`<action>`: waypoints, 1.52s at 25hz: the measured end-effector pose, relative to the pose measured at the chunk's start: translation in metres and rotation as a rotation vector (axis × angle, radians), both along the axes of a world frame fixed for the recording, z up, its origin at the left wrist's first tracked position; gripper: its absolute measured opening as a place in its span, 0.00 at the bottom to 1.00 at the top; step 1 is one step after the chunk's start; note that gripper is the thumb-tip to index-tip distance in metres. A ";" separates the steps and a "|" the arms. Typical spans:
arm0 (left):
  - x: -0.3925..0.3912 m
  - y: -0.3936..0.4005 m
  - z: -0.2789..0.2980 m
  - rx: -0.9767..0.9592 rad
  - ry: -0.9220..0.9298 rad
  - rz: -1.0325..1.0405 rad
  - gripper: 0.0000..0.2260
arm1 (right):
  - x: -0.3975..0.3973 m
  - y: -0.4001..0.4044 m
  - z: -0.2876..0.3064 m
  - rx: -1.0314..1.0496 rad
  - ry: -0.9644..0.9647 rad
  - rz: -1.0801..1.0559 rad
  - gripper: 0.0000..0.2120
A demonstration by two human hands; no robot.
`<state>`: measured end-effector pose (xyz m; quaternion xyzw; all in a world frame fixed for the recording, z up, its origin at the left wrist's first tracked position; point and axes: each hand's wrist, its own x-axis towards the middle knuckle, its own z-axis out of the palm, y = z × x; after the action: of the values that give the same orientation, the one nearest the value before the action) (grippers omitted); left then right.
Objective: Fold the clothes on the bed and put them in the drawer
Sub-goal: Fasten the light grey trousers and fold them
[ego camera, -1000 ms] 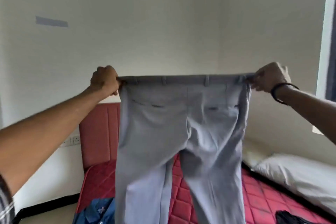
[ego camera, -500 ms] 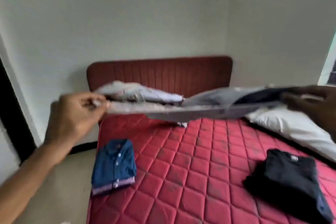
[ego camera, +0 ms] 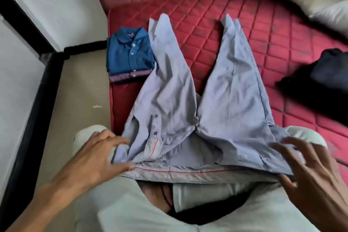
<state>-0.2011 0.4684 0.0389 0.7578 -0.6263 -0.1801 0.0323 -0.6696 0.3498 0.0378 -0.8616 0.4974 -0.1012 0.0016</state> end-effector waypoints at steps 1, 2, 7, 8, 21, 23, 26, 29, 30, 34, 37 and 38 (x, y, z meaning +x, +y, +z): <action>-0.011 -0.014 0.002 -0.069 0.034 0.030 0.31 | 0.017 -0.003 0.003 -0.005 0.022 0.108 0.30; -0.025 -0.029 -0.001 -0.112 0.069 0.067 0.31 | 0.033 -0.006 0.004 0.003 0.069 0.235 0.35; -0.067 -0.085 -0.058 0.100 0.131 0.395 0.31 | 0.086 -0.040 -0.014 0.122 0.113 0.480 0.17; -0.065 -0.087 -0.068 0.069 0.214 0.418 0.26 | 0.093 -0.045 -0.010 0.148 0.038 0.429 0.13; -0.077 -0.086 -0.077 -0.156 1.175 0.216 0.09 | 0.126 -0.031 -0.060 0.159 -0.056 0.647 0.13; -0.088 -0.086 -0.077 -0.127 1.081 0.132 0.08 | 0.136 -0.026 -0.065 0.113 -0.138 0.676 0.10; -0.102 -0.088 -0.081 -0.123 0.961 0.078 0.08 | 0.144 -0.023 -0.078 0.143 -0.387 0.584 0.09; -0.106 -0.092 -0.081 -0.092 0.987 0.035 0.07 | 0.144 -0.020 -0.089 0.146 -0.524 0.464 0.08; -0.107 -0.093 -0.081 -0.096 0.990 0.029 0.07 | 0.145 -0.020 -0.091 0.149 -0.560 0.422 0.09; -0.105 -0.093 -0.080 -0.191 0.901 -0.040 0.07 | 0.145 -0.020 -0.095 0.160 -0.639 0.313 0.08; -0.104 -0.092 -0.076 -0.277 0.797 -0.145 0.08 | 0.142 -0.020 -0.096 0.142 -0.645 0.325 0.05; -0.103 -0.091 -0.075 -0.308 0.767 -0.177 0.09 | 0.142 -0.020 -0.096 0.132 -0.658 0.333 0.05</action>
<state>-0.3044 0.3776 -0.0359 0.5655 -0.6512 -0.3556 0.3602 -0.5279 0.3296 -0.0577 -0.8502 0.3288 -0.3385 0.2333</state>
